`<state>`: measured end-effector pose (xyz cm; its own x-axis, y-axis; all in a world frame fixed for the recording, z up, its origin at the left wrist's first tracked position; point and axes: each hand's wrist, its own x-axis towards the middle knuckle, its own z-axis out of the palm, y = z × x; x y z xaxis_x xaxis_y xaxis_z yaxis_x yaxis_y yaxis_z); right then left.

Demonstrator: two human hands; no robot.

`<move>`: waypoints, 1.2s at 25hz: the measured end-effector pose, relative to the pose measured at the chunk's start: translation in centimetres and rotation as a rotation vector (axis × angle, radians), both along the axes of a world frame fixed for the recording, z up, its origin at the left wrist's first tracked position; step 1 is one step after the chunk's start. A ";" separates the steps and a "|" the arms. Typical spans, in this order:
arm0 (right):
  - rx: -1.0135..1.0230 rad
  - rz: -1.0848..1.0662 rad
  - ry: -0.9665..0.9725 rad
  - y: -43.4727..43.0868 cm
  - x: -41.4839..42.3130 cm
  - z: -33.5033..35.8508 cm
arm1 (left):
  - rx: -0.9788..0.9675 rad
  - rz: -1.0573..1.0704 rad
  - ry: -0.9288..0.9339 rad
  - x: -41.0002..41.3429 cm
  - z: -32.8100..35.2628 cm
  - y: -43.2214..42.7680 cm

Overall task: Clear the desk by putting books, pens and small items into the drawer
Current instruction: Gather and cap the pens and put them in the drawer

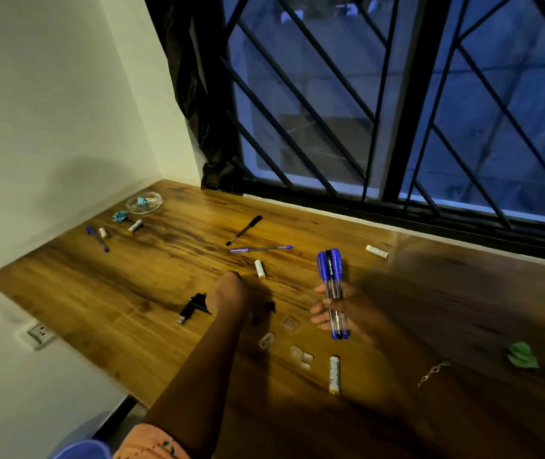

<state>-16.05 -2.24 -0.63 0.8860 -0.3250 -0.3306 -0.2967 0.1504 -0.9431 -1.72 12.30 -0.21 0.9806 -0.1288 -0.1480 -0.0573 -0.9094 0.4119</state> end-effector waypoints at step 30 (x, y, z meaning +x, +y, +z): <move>0.395 -0.252 -0.045 3.1 16.5 0.2 | -0.463 -0.499 0.152 16.5 0.6 -4.2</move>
<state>0.41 0.81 -0.47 0.8119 -0.3888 -0.4355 -0.1654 0.5622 -0.8103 14.77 8.08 0.44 0.7608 -0.6412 -0.0999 -0.3333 -0.5182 0.7877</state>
